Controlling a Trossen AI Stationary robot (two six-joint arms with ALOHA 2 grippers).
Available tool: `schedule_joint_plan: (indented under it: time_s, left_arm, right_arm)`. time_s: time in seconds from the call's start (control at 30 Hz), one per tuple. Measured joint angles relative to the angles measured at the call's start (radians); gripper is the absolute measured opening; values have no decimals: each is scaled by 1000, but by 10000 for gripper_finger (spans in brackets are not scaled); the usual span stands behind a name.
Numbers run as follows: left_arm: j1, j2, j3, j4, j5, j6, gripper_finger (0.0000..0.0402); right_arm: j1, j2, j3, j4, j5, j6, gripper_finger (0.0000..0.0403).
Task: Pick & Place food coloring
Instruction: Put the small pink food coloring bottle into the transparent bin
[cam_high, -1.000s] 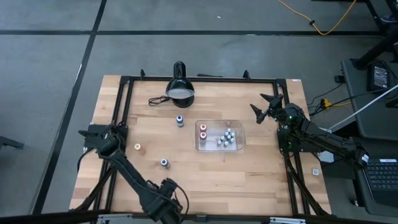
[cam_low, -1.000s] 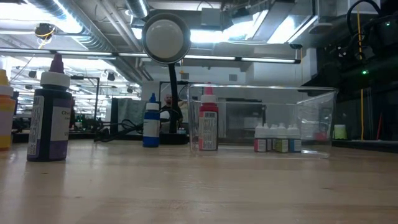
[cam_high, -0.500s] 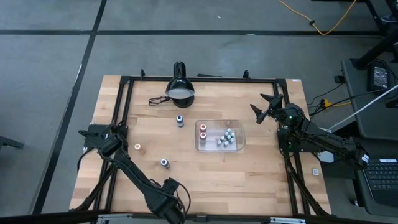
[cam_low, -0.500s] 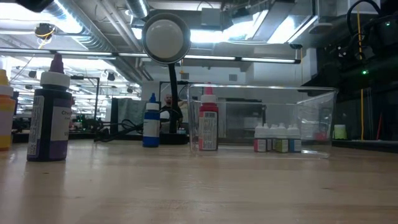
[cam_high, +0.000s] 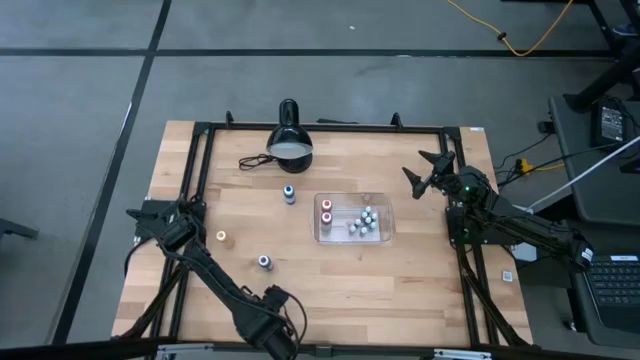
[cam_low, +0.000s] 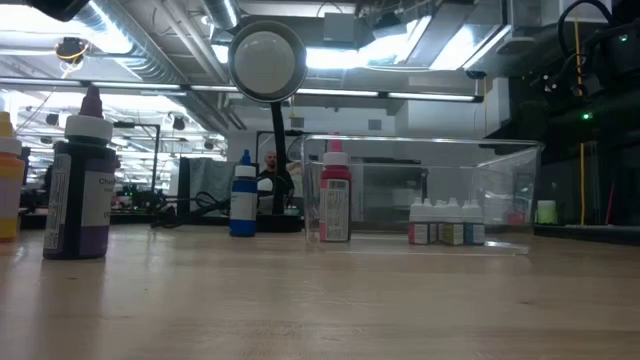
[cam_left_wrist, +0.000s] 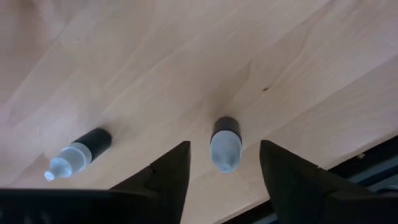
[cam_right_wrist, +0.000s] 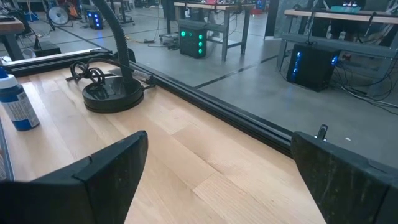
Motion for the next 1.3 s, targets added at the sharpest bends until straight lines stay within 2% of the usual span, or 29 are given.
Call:
schedule_joint_plan:
  time_s: [0.37, 0.8, 1.07, 1.3]
  left_arm:
    - [8, 0, -56, 100, 53, 22, 147]
    - [10, 0, -57, 86, 46, 25, 107]
    - [11, -1, -57, 86, 41, 44, 63]
    - [29, -6, -25, 83, 21, 88, 67]
  right_arm:
    - [0, 0, 0, 0, 0, 1, 394]
    - [0, 0, 0, 0, 0, -1, 394]
    - [0, 0, 0, 0, 0, 1, 394]
    - [0, 0, 0, 0, 0, -1, 394]
